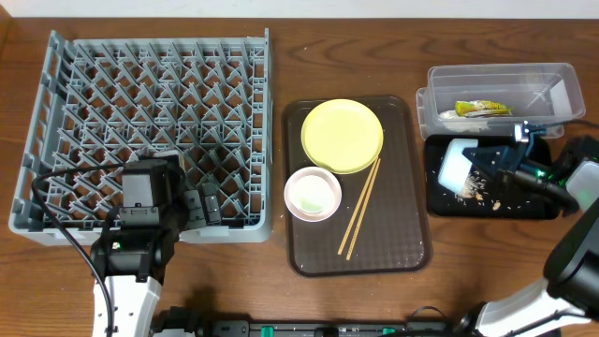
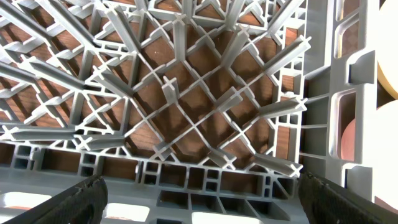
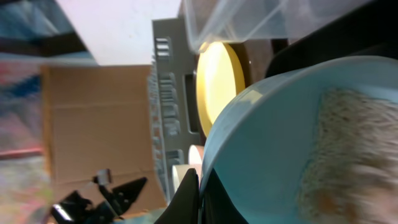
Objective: Sort waste into correct bins and load items into the dishwasher rack
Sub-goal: 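Tip the blue bowl over the black tray to empty food scraps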
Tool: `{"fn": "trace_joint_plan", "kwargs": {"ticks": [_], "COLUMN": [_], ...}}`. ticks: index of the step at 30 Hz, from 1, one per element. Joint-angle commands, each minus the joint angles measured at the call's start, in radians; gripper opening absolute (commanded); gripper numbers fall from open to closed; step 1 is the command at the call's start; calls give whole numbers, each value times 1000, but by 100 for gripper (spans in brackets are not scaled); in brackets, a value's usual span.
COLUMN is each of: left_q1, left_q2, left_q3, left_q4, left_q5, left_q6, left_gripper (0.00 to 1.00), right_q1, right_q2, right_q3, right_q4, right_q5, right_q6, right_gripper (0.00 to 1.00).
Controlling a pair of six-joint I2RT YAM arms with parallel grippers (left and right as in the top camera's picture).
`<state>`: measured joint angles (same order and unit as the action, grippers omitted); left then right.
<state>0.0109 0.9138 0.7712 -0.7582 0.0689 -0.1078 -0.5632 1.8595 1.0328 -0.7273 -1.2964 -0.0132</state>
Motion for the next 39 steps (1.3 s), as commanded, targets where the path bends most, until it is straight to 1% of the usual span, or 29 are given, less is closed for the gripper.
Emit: {"fn": "trace_joint_plan", "kwargs": {"ticks": [1,5,10,21,26,29,34,39], "left_q1": [-1,-1,-1,-1,-1,-1,-1,-1], "left_q2": [1,1,1,1,1,1,1,1], "left_q3": [20,20,20,20,20,20,20,20], "left_q4": [0,0,0,0,0,0,0,0], "left_q5": [2,2,2,2,2,2,2,2], "left_q6": [-6,-6,-6,-6,-6,-6,-6,-6], "left_gripper": [99,99,99,99,99,99,99,99], "right_q1": [-44,-93,-139,-234,-275,-296,-291,-223], "right_q2": [64,114,122,122,122,122,122,122], "right_q3": [-3,-3,-3,-3,-3,-3,-3,-3], "right_q4": [10,39,55,57,63,66,64,17], "right_q5": [-156,-202,-264,-264,-264,-264,-264,-264], "right_q6": [-61,-64,-62,-21,71,77,80,95], "right_gripper": [1,1,1,1,1,1,1,1]}}
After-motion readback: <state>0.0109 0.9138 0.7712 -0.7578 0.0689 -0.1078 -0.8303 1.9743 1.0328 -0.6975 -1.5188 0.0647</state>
